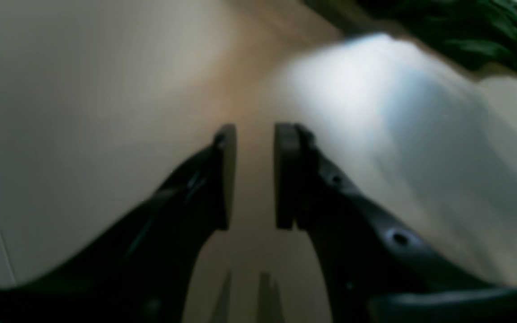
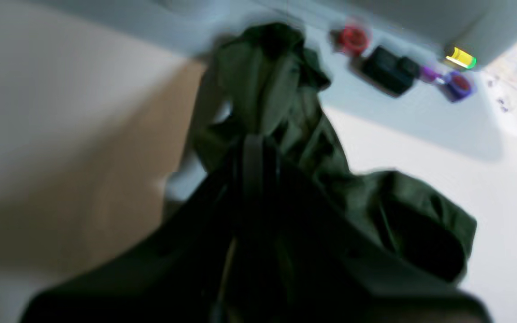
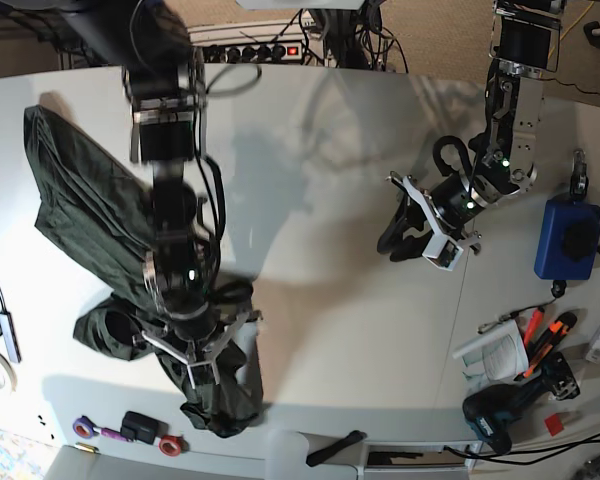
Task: Layout the t-shirt on the table in an organized manner, then fold the t-shirt properly
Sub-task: 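Lower the t-shirt and sweep it flat with the right gripper, then release the t-shirt and reposition the right gripper over it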
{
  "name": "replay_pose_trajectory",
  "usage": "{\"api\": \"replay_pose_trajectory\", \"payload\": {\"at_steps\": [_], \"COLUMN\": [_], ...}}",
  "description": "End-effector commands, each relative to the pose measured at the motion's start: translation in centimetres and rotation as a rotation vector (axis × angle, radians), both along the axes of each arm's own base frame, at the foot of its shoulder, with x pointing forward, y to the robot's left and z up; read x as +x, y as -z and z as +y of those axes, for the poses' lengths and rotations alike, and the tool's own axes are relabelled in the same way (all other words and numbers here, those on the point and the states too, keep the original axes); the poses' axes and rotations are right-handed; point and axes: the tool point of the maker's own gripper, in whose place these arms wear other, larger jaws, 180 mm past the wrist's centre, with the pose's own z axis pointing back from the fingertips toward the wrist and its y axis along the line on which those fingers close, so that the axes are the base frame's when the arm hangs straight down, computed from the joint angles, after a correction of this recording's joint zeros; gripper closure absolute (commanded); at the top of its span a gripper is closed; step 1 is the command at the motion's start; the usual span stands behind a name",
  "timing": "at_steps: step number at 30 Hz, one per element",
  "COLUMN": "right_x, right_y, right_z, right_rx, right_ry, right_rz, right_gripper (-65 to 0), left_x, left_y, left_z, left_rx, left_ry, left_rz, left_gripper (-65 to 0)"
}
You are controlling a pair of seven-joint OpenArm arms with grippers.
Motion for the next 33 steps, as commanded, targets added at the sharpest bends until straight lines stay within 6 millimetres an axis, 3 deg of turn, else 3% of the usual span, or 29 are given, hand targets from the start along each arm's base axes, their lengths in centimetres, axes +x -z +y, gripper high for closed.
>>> {"api": "replay_pose_trajectory", "payload": {"at_steps": [1,11,14,18,22,26,33], "right_x": [-0.4,-14.0,-17.4,-20.8,-24.1,-26.4,-28.2], "right_y": [-2.9,-6.6,-6.6,-2.5,-0.5,-0.6,-1.8], "right_z": [0.6,2.5,3.2,4.1,6.8,9.5,11.9], "right_rx": [0.006,0.016,0.018,0.063,0.202,0.327,0.447], "right_ry": [-0.023,-0.154,-0.215,-0.289,-0.41,-0.536,-0.669], "right_rz": [-0.081,-0.127,-0.093,0.073,0.194,0.238,0.241], "right_gripper": [0.0,0.0,0.0,0.0,0.0,0.0,0.0], "left_x": [1.1,1.1,1.1,1.1,1.2,1.2,1.2], "left_y": [-1.9,-1.9,-1.9,-2.0,-2.3,-2.2,-2.2], "left_z": [0.3,0.3,0.3,0.3,0.2,0.2,0.2], "left_rx": [-0.028,-0.027,-0.028,-0.034,-0.045,-0.044,-0.044], "left_ry": [-0.017,-0.02,-0.02,-0.021,-0.019,-0.02,-0.02], "left_rz": [-0.058,-0.057,-0.058,-0.06,-0.069,-0.069,-0.069], "left_gripper": [-16.0,-16.0,-16.0,-16.0,-16.0,-16.0,-16.0]}}
